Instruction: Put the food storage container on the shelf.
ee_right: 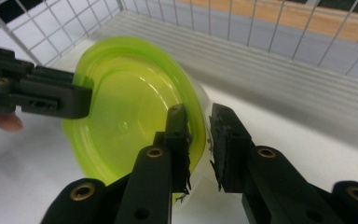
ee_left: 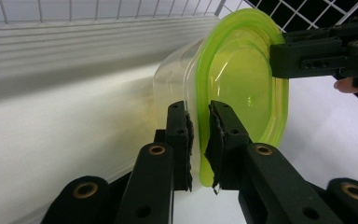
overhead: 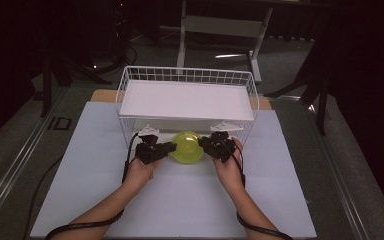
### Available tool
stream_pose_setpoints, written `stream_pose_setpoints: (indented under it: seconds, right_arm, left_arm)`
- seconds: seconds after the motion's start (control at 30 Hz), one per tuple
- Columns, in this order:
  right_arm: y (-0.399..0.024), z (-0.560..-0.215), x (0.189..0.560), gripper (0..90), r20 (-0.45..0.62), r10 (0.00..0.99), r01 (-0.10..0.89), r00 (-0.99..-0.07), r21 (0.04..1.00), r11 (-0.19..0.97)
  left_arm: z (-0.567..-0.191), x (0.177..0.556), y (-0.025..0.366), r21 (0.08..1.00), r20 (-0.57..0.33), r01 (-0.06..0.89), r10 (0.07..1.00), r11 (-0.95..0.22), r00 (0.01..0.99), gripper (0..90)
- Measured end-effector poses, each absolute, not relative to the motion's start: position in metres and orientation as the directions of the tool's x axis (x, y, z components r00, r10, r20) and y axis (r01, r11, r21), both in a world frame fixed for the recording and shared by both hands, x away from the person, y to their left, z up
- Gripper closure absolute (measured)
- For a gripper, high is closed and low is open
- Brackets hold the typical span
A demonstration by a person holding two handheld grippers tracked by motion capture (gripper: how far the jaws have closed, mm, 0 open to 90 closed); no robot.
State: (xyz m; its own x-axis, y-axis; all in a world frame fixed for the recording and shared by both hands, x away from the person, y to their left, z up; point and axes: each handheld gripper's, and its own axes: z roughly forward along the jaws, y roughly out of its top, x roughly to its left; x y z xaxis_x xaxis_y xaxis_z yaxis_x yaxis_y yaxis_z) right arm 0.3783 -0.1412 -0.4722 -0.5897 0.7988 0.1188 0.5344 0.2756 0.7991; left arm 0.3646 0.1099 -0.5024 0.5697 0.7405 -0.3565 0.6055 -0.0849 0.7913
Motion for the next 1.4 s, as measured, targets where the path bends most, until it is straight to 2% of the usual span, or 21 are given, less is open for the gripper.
stream_pose_setpoints:
  seconds: [0.17, 0.27, 0.57, 0.67, 0.9, 1.03, 1.23, 1.37, 1.4]
  right_arm:
    - [-0.139, -0.473, 0.379, 74.5, 0.085, 0.805, 0.507, -0.587, 0.814, 0.284]
    - [-0.137, -0.475, 0.381, 73.9, 0.03, 0.817, 0.476, -0.576, 0.825, 0.305]
    - [-0.136, -0.477, 0.391, 64.8, 0.007, 0.84, 0.47, -0.543, 0.832, 0.297]
    - [-0.134, -0.477, 0.391, 62.9, -0.024, 0.843, 0.459, -0.538, 0.83, 0.316]
    - [-0.134, -0.478, 0.386, 60.6, -0.001, 0.841, 0.452, -0.542, 0.842, 0.293]
    - [-0.136, -0.473, 0.38, 60.6, 0.028, 0.836, 0.451, -0.548, 0.852, 0.267]
    - [-0.135, -0.468, 0.358, 60.8, 0.073, 0.81, 0.451, -0.582, 0.858, 0.247]
    - [-0.132, -0.47, 0.347, 63.4, 0.083, 0.794, 0.453, -0.603, 0.855, 0.254]
    - [-0.131, -0.47, 0.343, 68.1, 0.081, 0.787, 0.453, -0.612, 0.851, 0.265]
  left_arm:
    - [-0.504, 0.367, 0.111, 0.802, -0.354, 0.592, 0.739, -0.075, 0.573, 77.8]
    - [-0.504, 0.37, 0.11, 0.807, -0.358, 0.588, 0.745, -0.057, 0.562, 76.6]
    - [-0.504, 0.379, 0.11, 0.813, -0.356, 0.582, 0.765, -0.029, 0.536, 73.3]
    - [-0.505, 0.381, 0.109, 0.82, -0.341, 0.572, 0.778, -0.029, 0.527, 71.1]
    - [-0.504, 0.382, 0.11, 0.829, -0.35, 0.559, 0.784, 0.003, 0.514, 61.6]
    - [-0.5, 0.378, 0.116, 0.833, -0.374, 0.552, 0.769, 0.034, 0.518, 56.9]
    - [-0.498, 0.364, 0.125, 0.853, -0.341, 0.521, 0.752, -0.005, 0.565, 52.2]
    - [-0.494, 0.352, 0.127, 0.867, -0.28, 0.493, 0.746, -0.074, 0.604, 48.8]
    - [-0.493, 0.349, 0.128, 0.869, -0.275, 0.489, 0.742, -0.08, 0.611, 45.6]
